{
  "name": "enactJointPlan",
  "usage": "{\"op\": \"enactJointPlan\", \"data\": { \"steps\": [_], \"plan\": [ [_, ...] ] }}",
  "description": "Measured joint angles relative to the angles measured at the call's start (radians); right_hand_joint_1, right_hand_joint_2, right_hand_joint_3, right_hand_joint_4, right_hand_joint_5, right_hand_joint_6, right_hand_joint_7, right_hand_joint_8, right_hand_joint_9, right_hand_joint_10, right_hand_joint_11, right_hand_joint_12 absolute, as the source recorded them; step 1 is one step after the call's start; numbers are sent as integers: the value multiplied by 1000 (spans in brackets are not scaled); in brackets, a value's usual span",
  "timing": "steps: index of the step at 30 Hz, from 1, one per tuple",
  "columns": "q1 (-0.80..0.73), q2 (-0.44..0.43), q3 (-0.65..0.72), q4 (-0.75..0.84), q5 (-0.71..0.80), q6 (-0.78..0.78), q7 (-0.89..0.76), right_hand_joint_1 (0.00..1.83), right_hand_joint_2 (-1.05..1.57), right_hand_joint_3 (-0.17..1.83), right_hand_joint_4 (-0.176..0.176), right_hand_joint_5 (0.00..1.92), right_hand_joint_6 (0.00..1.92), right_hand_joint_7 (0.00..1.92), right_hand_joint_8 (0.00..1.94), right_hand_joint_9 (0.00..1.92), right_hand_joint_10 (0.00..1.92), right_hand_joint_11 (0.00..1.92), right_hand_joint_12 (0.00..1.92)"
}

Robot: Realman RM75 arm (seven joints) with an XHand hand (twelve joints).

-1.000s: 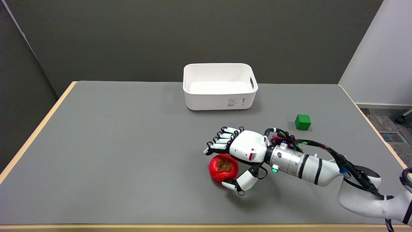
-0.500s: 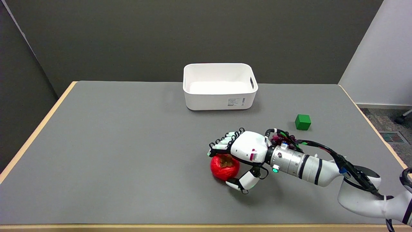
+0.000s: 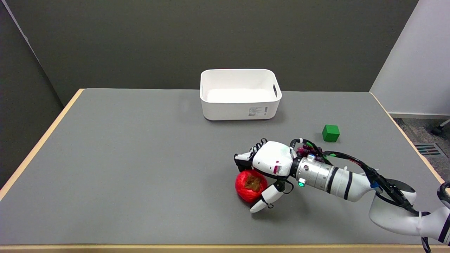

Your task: Pick up tomato.

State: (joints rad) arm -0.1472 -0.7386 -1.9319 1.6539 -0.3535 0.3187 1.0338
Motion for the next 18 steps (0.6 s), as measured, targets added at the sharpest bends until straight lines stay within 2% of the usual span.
{"op": "enactJointPlan", "data": {
  "steps": [10, 18],
  "plan": [
    [2, -8, 48, -6, -29, 20, -2, 1188, 1079, 392, -176, 690, 1482, 736, 1499, 900, 1575, 768, 1892],
    [4, -18, 146, 29, -40, 37, -2, 1187, 1071, 413, -176, 688, 1492, 733, 1509, 902, 1615, 779, 1899]
  ]
}}
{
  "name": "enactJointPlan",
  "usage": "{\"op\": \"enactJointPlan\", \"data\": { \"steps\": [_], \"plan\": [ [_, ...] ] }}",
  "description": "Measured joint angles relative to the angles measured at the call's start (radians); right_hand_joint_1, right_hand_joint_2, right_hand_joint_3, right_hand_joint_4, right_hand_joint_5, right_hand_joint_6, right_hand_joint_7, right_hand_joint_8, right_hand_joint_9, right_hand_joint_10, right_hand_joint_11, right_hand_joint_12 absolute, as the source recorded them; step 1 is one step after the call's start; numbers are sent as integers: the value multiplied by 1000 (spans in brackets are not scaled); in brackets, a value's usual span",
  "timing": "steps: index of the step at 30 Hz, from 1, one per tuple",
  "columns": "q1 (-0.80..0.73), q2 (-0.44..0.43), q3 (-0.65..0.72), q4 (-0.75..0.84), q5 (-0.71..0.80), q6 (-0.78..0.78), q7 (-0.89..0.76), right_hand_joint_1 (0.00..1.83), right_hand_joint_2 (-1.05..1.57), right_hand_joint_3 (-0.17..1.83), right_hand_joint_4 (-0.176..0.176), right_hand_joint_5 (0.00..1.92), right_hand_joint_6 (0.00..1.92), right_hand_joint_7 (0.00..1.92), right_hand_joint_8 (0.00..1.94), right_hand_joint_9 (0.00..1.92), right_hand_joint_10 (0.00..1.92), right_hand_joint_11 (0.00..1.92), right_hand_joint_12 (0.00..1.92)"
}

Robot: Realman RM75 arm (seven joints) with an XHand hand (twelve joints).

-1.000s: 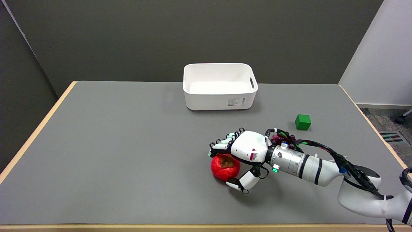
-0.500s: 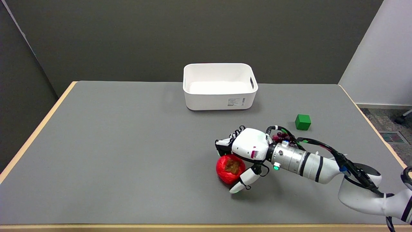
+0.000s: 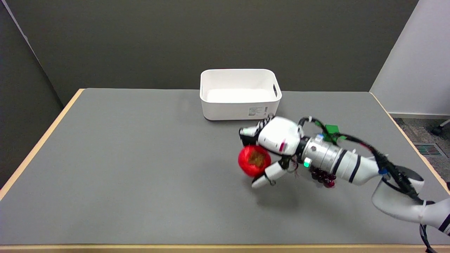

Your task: Pick up tomato.

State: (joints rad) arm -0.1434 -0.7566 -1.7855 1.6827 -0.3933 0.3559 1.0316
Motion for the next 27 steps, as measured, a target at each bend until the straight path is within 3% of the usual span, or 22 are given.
{"op": "enactJointPlan", "data": {
  "steps": [15, 27],
  "plan": [
    [87, -17, 222, 61, 55, -10, 0, 1183, 1077, 415, -176, 678, 1505, 723, 1525, 867, 1640, 754, 1916],
    [313, -66, 205, -81, 80, -44, 0, 1179, 1086, 407, -176, 669, 1516, 715, 1536, 865, 1641, 746, 1920]
  ]
}}
